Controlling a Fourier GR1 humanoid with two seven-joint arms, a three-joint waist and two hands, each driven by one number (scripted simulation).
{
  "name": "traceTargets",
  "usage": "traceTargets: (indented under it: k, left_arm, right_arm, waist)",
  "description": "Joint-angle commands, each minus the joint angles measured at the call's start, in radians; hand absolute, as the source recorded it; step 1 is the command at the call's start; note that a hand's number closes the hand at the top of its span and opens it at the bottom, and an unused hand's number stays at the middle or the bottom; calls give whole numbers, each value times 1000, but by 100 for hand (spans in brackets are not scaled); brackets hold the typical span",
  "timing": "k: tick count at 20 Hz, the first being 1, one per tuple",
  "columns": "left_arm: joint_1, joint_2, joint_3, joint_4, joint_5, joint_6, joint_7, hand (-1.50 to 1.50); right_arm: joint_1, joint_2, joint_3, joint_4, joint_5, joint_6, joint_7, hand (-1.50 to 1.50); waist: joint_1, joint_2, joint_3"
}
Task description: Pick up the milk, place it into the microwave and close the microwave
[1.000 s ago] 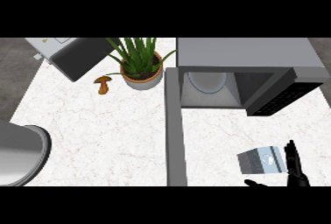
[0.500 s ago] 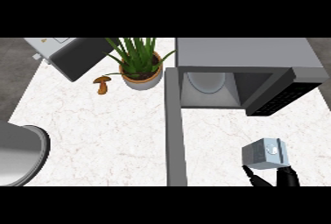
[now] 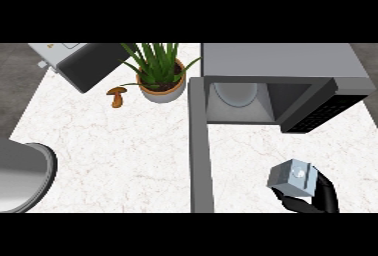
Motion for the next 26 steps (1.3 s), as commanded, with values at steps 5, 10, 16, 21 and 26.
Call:
traceTargets:
  k: [5,10,16,21,26]
  left_arm:
    - [-18,18,-3,-98,51,59,46,-150]
    - [-18,7,3,-72,71,38,53,-150]
    - [-8,-30,41,-27,68,-40,60,-150]
    - [-69,-15,30,13,37,-22,86,-150]
    - [-78,11,53,24,64,-14,105,-150]
  right_arm:
    - [-165,47,52,150,51,41,-91,150]
    - [-300,73,68,201,63,38,-50,150]
    - [-379,72,78,198,75,-2,6,150]
    - [-463,22,42,309,83,-35,-36,150]
    - [-608,30,34,332,82,-74,82,150]
  waist:
    - [14,8,11]
    - [15,7,10]
    - [8,4,8]
    - [14,10,9]
    - [19,11,9]
